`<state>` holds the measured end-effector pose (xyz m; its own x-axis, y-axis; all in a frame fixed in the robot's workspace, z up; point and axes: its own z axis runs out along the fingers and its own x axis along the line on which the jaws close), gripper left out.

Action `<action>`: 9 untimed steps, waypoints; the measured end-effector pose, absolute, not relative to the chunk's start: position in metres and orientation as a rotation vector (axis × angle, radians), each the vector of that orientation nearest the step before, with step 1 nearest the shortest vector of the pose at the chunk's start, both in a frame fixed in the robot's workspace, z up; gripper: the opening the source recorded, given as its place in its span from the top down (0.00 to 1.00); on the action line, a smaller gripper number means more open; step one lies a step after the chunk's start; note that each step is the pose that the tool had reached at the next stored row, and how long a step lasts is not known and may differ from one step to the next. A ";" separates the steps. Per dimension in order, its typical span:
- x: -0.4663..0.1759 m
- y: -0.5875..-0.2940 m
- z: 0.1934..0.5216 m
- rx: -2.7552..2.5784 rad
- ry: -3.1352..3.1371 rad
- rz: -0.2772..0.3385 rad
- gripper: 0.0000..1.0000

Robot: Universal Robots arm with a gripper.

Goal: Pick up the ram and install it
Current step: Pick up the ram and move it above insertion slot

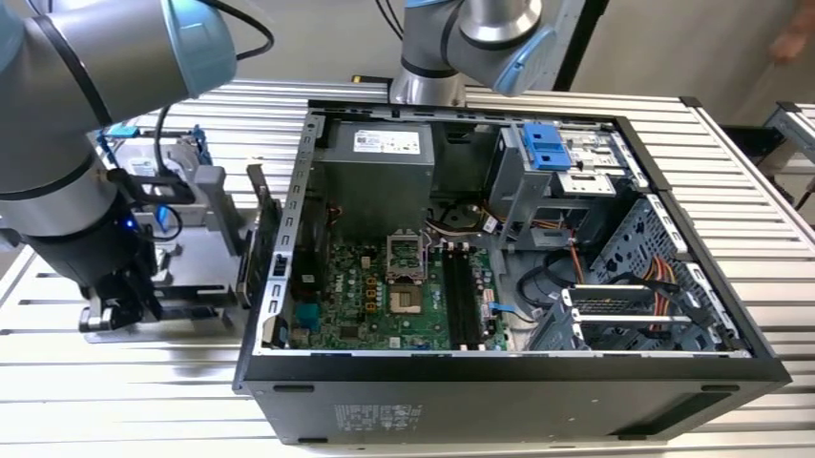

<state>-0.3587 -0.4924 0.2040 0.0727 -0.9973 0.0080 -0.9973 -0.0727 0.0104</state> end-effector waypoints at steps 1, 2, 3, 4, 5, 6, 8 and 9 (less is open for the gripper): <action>-0.359 -0.492 0.205 2.291 -2.130 -0.002 1.00; -0.359 -0.492 0.206 2.291 -2.130 -0.002 1.00; -0.359 -0.492 0.206 2.291 -2.130 -0.001 1.00; -0.359 -0.492 0.207 2.291 -2.130 -0.001 1.00; -0.359 -0.492 0.208 2.291 -2.130 -0.001 1.00; -0.359 -0.492 0.208 2.291 -2.130 -0.001 1.00; -0.359 -0.492 0.210 2.291 -2.130 -0.001 1.00; -0.359 -0.492 0.211 2.291 -2.130 -0.001 1.00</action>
